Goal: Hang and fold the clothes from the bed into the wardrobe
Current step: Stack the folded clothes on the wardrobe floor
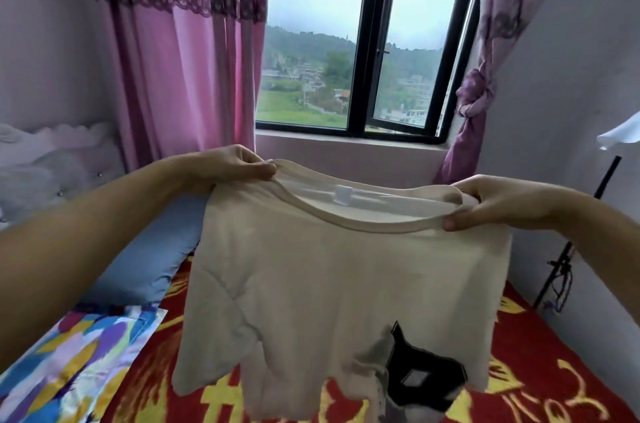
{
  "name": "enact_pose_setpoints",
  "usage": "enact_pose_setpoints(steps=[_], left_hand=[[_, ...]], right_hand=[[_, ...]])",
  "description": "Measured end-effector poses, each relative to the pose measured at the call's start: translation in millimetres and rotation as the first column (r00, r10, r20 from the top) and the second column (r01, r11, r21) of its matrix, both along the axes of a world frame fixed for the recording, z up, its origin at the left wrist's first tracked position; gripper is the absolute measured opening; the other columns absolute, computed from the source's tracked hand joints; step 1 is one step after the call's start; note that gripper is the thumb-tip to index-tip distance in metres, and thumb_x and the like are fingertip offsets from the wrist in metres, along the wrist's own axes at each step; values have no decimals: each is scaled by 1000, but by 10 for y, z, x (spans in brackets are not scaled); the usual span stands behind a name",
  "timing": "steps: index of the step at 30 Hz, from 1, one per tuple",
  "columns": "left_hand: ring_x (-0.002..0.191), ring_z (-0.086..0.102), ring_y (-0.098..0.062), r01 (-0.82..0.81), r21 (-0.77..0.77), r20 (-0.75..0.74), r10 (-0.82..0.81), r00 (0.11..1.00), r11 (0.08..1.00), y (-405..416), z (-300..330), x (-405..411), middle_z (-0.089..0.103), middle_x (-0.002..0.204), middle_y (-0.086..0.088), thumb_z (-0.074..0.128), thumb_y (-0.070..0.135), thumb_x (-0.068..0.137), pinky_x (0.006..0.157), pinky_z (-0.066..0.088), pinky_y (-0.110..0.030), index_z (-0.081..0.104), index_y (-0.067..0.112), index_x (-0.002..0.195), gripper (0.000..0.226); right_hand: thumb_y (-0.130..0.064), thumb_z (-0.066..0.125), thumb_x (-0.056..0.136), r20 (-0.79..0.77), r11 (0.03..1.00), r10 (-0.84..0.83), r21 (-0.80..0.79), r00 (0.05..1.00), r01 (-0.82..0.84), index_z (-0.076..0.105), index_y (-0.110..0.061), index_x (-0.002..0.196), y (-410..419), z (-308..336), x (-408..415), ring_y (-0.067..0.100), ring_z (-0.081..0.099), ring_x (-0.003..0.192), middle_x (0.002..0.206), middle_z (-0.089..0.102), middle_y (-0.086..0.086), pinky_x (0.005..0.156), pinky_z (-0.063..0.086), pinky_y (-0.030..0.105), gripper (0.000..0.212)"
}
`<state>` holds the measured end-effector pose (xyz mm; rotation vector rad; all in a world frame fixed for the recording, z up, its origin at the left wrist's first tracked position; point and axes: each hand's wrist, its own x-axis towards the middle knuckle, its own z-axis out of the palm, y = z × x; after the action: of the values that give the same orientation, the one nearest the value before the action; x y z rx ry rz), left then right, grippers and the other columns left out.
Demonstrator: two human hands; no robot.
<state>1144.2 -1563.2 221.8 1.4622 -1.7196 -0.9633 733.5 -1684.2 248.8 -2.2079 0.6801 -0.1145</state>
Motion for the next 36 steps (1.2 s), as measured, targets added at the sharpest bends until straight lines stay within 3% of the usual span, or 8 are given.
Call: enact_pose_setpoints(steps=[6,11,15,18,26,29,31,36], left_hand=[[86,68,-20,5,145,-124,13,992,989,36,-2,162,70,102,-13,86,41,65,72,57,-28,69,5,107,58],[91,64,-19,-169,-195,362,231,903,966,36,-93,-71,69,101,-8,39,42,96,86,52,-31,66,10,106,43],[85,56,-10,-78,-322,565,258,783,944,89,-195,-193,55,88,8,26,45,97,84,40,-27,53,27,90,33],[82,50,4,-23,-300,607,209,767,954,140,-263,-108,49,87,18,22,56,89,88,38,-21,59,27,107,50],[68,60,10,-344,-434,28,394,919,833,133,-326,95,68,76,23,44,61,86,60,43,-5,70,34,88,38],[68,67,1,-439,-324,-83,437,895,838,76,-279,46,74,79,11,51,62,84,57,50,-11,74,31,86,38],[66,69,-10,-454,-130,-95,445,891,882,3,-223,-53,74,79,-2,56,53,87,57,56,-21,74,17,89,40],[45,53,-12,-415,57,-297,413,861,908,-232,-169,-764,57,61,-4,42,18,102,44,44,-24,59,7,86,26]], right_hand=[[-47,67,79,412,970,-175,-85,894,229,74,-20,90,-157,-414,102,11,61,74,80,68,-3,68,49,24,30],[-63,65,78,585,948,-264,9,767,319,71,-20,92,-113,-551,364,15,61,69,78,68,0,61,52,27,46],[-50,67,81,516,953,-200,-96,833,288,71,-20,88,-55,-373,430,12,62,66,76,67,-2,59,50,22,31],[-45,67,78,320,974,-171,-91,932,209,74,-18,91,-55,-275,371,12,67,69,81,72,2,59,51,20,31],[-44,61,86,275,975,-142,-128,951,183,68,-8,82,-92,-129,259,9,55,63,69,61,-3,55,46,19,37],[-51,48,92,193,680,-241,-666,951,307,61,-19,66,-206,-123,423,11,53,59,57,56,-11,54,40,22,44],[-44,44,97,185,482,-407,-788,894,383,57,-17,65,-288,-142,610,26,59,74,67,59,1,61,39,33,44],[-29,40,101,247,726,-497,-407,832,554,56,-14,69,-84,-307,1359,21,54,66,77,59,8,55,36,28,39]])
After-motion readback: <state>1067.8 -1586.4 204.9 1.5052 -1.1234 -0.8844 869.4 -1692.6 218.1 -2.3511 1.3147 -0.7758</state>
